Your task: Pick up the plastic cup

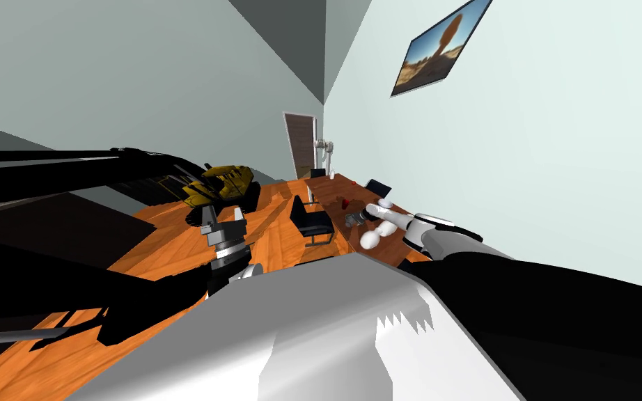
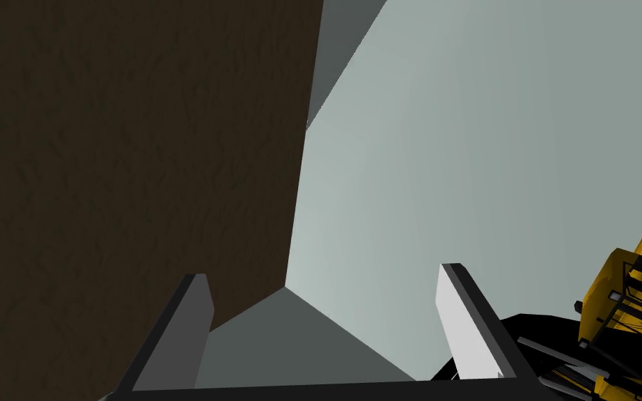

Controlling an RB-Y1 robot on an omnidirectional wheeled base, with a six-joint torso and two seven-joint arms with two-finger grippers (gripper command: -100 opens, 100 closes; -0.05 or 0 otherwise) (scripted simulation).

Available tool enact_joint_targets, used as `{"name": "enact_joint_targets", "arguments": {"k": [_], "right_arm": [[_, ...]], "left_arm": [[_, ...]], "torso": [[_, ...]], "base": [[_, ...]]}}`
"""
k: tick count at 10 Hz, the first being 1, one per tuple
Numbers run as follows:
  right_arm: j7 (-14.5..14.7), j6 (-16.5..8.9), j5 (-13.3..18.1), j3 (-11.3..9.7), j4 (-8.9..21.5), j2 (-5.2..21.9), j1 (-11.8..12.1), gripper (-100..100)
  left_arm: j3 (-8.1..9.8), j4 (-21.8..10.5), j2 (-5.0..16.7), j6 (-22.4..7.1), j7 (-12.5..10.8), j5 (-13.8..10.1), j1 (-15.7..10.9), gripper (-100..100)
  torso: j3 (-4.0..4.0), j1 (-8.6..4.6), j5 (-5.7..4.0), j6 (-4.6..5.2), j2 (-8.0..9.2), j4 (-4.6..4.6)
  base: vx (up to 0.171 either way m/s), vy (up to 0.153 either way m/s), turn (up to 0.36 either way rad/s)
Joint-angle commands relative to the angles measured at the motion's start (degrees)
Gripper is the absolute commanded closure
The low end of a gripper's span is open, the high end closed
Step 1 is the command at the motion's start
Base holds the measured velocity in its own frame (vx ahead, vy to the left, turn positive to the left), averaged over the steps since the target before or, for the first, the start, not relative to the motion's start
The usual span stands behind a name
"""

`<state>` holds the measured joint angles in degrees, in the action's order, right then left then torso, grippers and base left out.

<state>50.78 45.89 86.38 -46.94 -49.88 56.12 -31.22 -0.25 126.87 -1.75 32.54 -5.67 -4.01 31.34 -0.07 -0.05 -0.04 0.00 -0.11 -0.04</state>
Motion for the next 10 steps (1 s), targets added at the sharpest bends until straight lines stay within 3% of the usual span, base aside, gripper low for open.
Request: {"name": "enact_joint_targets", "arguments": {"k": [1,2,6,7,8,9,10], "right_arm": [[0.0,0.0,0.0,0.0,0.0,0.0,0.0,-100],[0.1,-0.2,0.0,0.0,0.0,-0.1,0.1,100],[0.0,-0.2,0.0,0.0,0.1,-0.1,0.1,100],[0.0,-0.2,0.0,0.0,0.1,-0.1,0.1,0],[-1.0,1.1,0.1,0.1,-1.6,1.4,-0.7,100],[-0.9,0.3,0.2,-0.1,-1.5,1.0,-0.2,100],[-1.2,0.4,0.3,-0.1,-1.7,1.1,-0.2,0]], "left_arm": [[0.0,0.0,0.0,0.0,0.0,0.0,0.0,0],[0.0,0.0,0.0,0.0,0.0,0.0,0.0,0],[0.0,0.0,0.0,0.0,0.0,0.0,0.0,0],[0.0,0.0,0.0,0.0,0.0,0.0,0.0,0],[0.0,0.0,0.0,0.0,0.0,0.0,0.0,0],[0.0,0.0,0.0,0.0,0.0,0.0,0.0,0],[0.0,0.0,0.0,0.0,0.0,0.0,0.0,0]], "torso": [[0.0,0.0,0.0,0.0,0.0,0.0],[0.03,0.02,0.01,0.01,0.06,0.01],[0.12,0.05,0.03,0.0,0.2,0.06],[0.13,0.05,0.03,0.0,0.21,0.07],[0.14,0.06,0.04,0.0,0.22,0.07],[0.21,0.09,0.08,0.02,0.33,0.12],[0.2,0.09,0.06,0.01,0.32,0.1]], "base": [[0.025,-0.004,0.009],[0.0,0.0,0.0],[0.0,0.0,0.0],[0.0,0.0,0.0],[-0.03,0.005,-0.044],[-0.017,0.002,-0.013],[0.0,0.0,0.0]]}}
